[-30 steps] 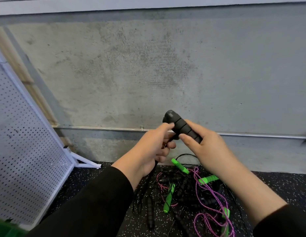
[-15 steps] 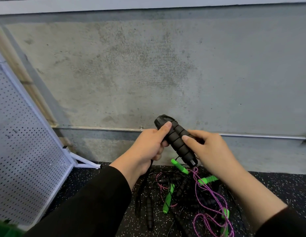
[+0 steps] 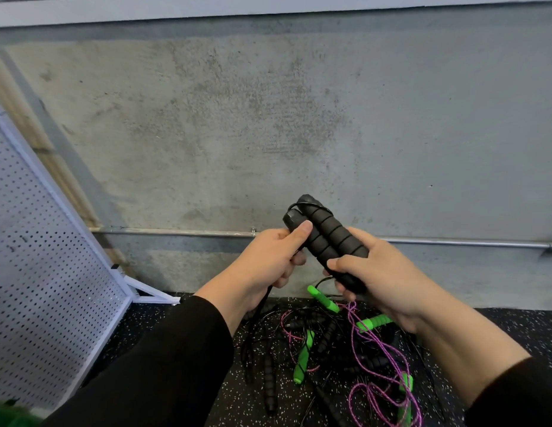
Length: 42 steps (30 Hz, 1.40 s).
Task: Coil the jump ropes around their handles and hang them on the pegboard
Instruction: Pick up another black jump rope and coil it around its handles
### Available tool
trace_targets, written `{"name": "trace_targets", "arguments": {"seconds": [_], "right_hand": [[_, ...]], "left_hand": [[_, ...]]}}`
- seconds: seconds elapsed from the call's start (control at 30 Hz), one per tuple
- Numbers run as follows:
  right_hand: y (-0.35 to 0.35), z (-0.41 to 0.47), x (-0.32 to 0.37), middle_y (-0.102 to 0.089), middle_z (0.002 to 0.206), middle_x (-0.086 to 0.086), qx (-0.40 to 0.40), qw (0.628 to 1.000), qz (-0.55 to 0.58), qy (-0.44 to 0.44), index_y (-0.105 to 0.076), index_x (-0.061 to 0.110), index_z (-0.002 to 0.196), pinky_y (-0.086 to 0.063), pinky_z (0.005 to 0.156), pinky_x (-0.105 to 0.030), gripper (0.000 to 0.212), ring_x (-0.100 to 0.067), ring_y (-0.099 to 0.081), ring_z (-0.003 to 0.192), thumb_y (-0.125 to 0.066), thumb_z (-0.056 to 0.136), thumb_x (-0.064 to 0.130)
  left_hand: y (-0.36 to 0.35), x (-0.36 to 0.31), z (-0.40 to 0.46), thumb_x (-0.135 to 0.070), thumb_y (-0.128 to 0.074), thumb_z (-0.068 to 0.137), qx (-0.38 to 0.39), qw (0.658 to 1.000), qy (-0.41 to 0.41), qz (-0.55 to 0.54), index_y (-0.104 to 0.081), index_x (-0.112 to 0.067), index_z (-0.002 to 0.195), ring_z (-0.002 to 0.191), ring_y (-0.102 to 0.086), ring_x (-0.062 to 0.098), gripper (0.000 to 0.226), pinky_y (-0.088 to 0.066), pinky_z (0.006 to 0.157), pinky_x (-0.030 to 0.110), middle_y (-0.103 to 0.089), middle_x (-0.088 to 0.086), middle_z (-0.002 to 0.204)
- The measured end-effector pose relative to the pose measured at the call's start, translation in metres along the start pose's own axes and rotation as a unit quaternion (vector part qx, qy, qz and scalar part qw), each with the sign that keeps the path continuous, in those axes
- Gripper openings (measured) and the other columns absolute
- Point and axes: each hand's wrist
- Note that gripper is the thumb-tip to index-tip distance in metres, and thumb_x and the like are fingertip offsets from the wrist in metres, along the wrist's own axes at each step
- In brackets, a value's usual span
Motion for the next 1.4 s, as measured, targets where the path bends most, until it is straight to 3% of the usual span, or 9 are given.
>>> {"name": "trace_targets", "arguments": {"seconds": [0.17, 0.33, 0.47, 0.57, 0.7, 0.8, 1.03, 1.23, 1.4], "right_hand": [[0.001, 0.004, -0.001, -0.067, 0.071, 0.004, -0.049, 0.981, -0.172, 0.072, -0.061, 0.046, 0.119, -0.045, 0.049, -0.029, 0.054, -0.016, -0.055, 0.054, -0.066, 0.088, 0.002], [0.007, 0.010, -0.010, -0.069, 0.083, 0.009, -0.142, 0.938, -0.299, 0.107, -0.051, 0.053, 0.130, -0.050, 0.059, -0.028, 0.060, -0.010, -0.059, 0.060, -0.064, 0.090, 0.010], [0.000, 0.007, -0.013, -0.063, 0.100, 0.007, -0.131, 0.888, -0.420, 0.133, -0.038, 0.054, 0.140, -0.048, 0.072, -0.030, 0.064, -0.012, -0.062, 0.085, -0.063, 0.094, 0.018], [-0.009, 0.005, -0.015, -0.052, 0.113, 0.002, -0.116, 0.846, -0.500, 0.147, -0.020, 0.051, 0.153, -0.050, 0.088, -0.038, 0.069, -0.020, -0.056, 0.107, -0.060, 0.097, 0.044], [-0.020, 0.002, -0.018, -0.042, 0.119, 0.003, -0.071, 0.849, -0.501, 0.150, -0.006, 0.045, 0.159, -0.045, 0.097, -0.035, 0.067, -0.016, -0.043, 0.116, -0.031, 0.099, 0.061], [-0.022, 0.003, -0.023, -0.039, 0.118, 0.005, -0.058, 0.836, -0.521, 0.161, -0.008, 0.045, 0.159, -0.046, 0.098, -0.038, 0.066, -0.016, -0.041, 0.115, -0.032, 0.099, 0.059], [-0.009, 0.012, -0.019, -0.059, 0.119, 0.011, -0.100, 0.954, -0.270, 0.087, -0.033, 0.041, 0.151, -0.052, 0.093, -0.032, 0.095, -0.010, -0.064, 0.104, -0.080, 0.071, 0.062], [0.007, 0.010, -0.004, -0.069, 0.125, -0.015, -0.017, 0.990, 0.101, -0.093, -0.064, 0.026, 0.129, -0.057, 0.091, -0.054, 0.058, -0.027, -0.067, 0.113, -0.058, 0.087, 0.065], [0.018, 0.014, -0.008, -0.070, 0.125, -0.019, 0.000, 0.986, 0.136, -0.093, -0.057, 0.023, 0.138, -0.039, 0.111, -0.061, 0.048, -0.042, -0.061, 0.124, -0.048, 0.101, 0.052]], "left_hand": [[0.002, 0.001, 0.000, -0.058, -0.054, 0.099, 0.000, 0.998, 0.048, 0.032, -0.056, -0.024, 0.065, 0.047, -0.022, 0.008, 0.048, -0.018, 0.042, 0.021, -0.040, -0.003, 0.063], [0.005, 0.000, -0.003, -0.064, -0.050, 0.098, 0.013, 0.997, 0.061, 0.035, -0.072, -0.008, 0.107, 0.045, -0.021, 0.008, 0.060, -0.018, 0.043, 0.021, -0.035, -0.007, 0.057], [0.003, -0.002, -0.006, -0.072, -0.050, 0.092, -0.009, 0.998, 0.069, 0.011, -0.073, -0.006, 0.107, 0.045, -0.021, 0.008, 0.071, -0.018, 0.041, 0.022, -0.036, -0.009, 0.055], [0.002, -0.002, -0.005, -0.075, -0.051, 0.089, -0.030, 0.996, 0.079, -0.016, -0.072, -0.009, 0.101, 0.043, -0.021, 0.007, 0.070, -0.017, 0.041, 0.021, -0.038, -0.010, 0.052], [0.003, -0.001, -0.004, -0.077, -0.056, 0.085, -0.058, 0.994, 0.090, -0.035, -0.060, -0.021, 0.083, 0.046, -0.019, 0.008, 0.056, -0.013, 0.045, 0.023, -0.035, -0.008, 0.055], [0.004, 0.004, -0.001, -0.070, -0.057, 0.090, -0.064, 0.994, 0.086, -0.020, -0.055, -0.022, 0.080, 0.044, -0.021, 0.009, 0.049, -0.017, 0.041, 0.022, -0.037, -0.007, 0.054], [0.003, 0.002, 0.003, -0.049, -0.051, 0.100, -0.035, 0.996, 0.064, -0.049, -0.052, -0.020, 0.079, 0.045, -0.021, 0.010, 0.036, -0.013, 0.045, 0.025, -0.043, -0.003, 0.057], [0.002, 0.002, 0.004, -0.043, -0.051, 0.101, 0.031, 0.997, 0.045, -0.053, -0.052, -0.017, 0.084, 0.045, -0.020, 0.010, 0.031, -0.014, 0.044, 0.023, -0.046, 0.001, 0.062], [-0.005, 0.002, 0.000, -0.039, -0.050, 0.103, 0.082, 0.996, 0.038, -0.014, -0.053, -0.018, 0.084, 0.043, -0.022, 0.007, 0.028, -0.016, 0.040, 0.019, -0.049, 0.002, 0.062]]}}
Point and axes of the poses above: each hand's wrist, its own z-axis towards the middle knuckle, its own y-axis out of the back of the hand, x = y × z
